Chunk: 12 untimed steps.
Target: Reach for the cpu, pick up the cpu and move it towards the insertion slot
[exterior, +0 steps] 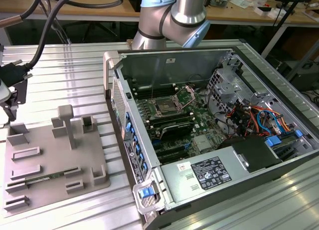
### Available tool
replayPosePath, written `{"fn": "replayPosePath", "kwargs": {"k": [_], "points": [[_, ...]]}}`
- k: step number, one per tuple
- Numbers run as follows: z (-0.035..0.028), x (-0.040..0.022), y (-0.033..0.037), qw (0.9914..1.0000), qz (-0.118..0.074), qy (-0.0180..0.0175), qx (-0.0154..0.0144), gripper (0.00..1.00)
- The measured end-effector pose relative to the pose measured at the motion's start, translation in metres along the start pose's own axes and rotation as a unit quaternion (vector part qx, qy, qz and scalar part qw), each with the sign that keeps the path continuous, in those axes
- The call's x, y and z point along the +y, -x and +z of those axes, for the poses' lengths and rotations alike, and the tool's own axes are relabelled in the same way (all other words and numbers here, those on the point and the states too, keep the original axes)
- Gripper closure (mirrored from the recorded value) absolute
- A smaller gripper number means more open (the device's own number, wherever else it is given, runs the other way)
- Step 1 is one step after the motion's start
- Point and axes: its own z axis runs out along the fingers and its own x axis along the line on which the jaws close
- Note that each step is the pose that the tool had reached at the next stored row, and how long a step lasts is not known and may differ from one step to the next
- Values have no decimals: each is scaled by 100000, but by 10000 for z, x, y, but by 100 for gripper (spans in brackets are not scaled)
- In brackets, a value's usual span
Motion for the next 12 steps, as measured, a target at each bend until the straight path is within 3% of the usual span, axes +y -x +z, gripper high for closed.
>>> {"fn": "replayPosePath", "kwargs": {"k": [12], "points": [[-28,2,5,100000,-1,-6,14,45]]}}
